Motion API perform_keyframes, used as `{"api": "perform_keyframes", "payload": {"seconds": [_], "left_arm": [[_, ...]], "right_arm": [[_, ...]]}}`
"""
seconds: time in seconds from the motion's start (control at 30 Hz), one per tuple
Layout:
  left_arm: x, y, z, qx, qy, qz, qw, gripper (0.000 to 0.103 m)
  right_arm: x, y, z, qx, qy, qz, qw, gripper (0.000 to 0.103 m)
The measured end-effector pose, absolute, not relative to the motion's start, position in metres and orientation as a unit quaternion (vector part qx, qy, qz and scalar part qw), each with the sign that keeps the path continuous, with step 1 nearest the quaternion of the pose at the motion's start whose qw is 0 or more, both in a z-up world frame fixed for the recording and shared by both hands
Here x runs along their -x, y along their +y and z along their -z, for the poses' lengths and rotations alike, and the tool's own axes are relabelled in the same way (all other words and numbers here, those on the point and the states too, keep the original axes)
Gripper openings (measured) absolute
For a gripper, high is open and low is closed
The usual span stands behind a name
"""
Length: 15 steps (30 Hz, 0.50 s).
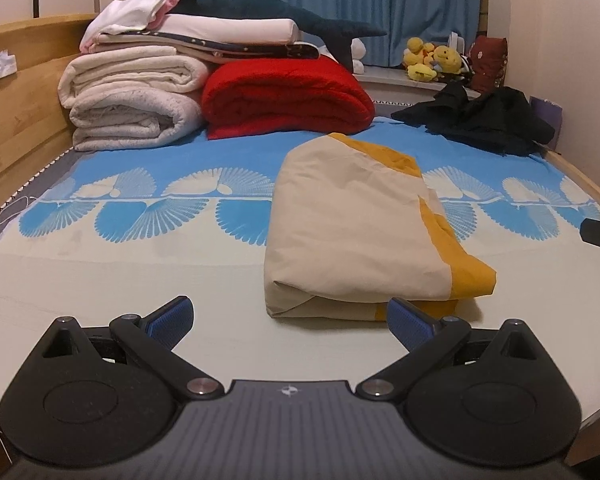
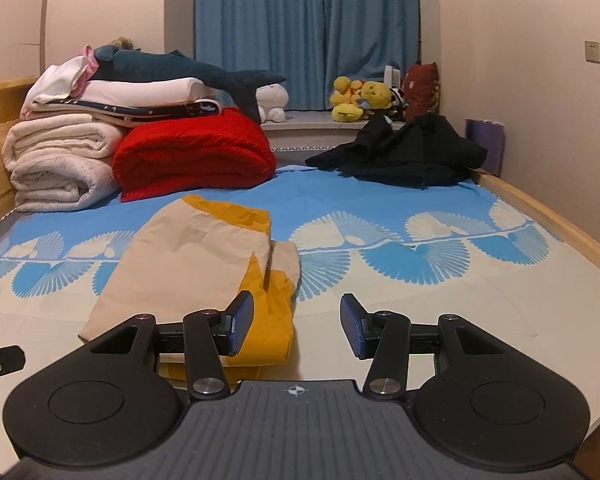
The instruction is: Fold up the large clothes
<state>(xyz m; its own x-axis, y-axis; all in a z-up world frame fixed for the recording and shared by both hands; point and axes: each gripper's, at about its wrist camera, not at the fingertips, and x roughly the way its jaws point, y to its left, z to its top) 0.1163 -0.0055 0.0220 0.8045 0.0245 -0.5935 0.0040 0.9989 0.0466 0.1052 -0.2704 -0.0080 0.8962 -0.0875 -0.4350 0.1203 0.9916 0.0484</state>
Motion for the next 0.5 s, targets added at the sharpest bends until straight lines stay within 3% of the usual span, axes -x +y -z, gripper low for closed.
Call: {"api": "perform_keyframes", "payload": {"seconds": [0.5], "left_arm": [[-0.1162, -0.0083, -0.0189, -0.026, 0.310, 0.007, 0.950, 0.103]], "right_arm": [[-0.1042, -0.2629, 0.0078, -0.025, 0.224, 0.037, 0.974, 0.050]]}}
